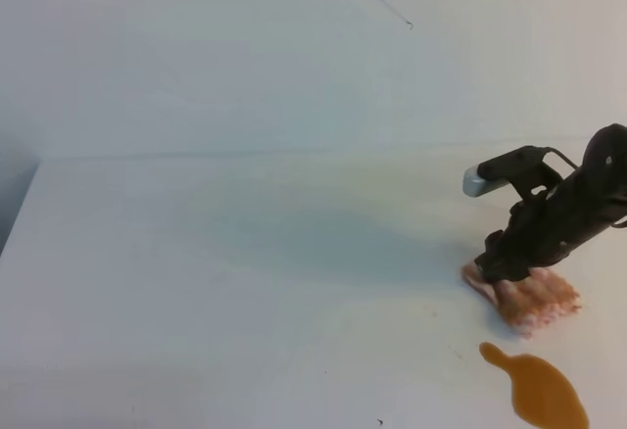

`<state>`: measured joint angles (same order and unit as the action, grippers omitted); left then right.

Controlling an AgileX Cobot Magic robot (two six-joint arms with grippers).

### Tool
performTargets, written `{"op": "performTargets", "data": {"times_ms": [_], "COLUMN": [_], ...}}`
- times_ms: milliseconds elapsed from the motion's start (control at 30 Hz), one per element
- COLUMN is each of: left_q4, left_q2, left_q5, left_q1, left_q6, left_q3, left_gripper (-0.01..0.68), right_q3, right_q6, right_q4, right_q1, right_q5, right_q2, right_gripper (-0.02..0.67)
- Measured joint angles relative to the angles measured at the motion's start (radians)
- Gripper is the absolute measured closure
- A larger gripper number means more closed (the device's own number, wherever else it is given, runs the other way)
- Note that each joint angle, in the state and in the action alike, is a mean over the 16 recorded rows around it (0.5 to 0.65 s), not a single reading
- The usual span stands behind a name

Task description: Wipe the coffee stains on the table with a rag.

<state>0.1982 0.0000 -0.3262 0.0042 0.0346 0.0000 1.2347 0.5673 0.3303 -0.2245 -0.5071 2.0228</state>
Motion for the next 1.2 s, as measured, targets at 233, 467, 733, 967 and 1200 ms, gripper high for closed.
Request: {"op": "performTargets", "data": {"times_ms": [233, 467, 733, 967, 1200], "left_q4": [0.000, 0.000, 0.000, 0.000, 0.000], "left_q2": [0.000, 0.000, 0.000, 0.000, 0.000], "left_q5": [0.001, 0.001, 0.001, 0.000, 0.000], "left_q1": [0.000, 0.000, 0.000, 0.000, 0.000], "left_q6": [0.000, 0.000, 0.000, 0.000, 0.000], "left_q3": [0.003, 0.003, 0.003, 0.000, 0.000], "left_gripper": [0.674, 0.674, 0.674, 0.674, 0.674], "right_q3": [0.020, 0.009, -0.147, -0.409, -0.595], "right_q6": [-0.016, -0.025, -0.067, -0.130, -0.182], "right_q4": [-0.004, -0.013, -0.037, -0.046, -0.036], "right_q1": [0.000, -0.006, -0.016, -0.018, -0.019], "right_q5": [-0.006, -0.089, -0.117, 0.011, 0.098], "right_q2": [0.034, -0.043, -0.297, -0.493, -0.557], "right_gripper": [0.499, 0.602, 0.614, 0.615, 0.615]}}
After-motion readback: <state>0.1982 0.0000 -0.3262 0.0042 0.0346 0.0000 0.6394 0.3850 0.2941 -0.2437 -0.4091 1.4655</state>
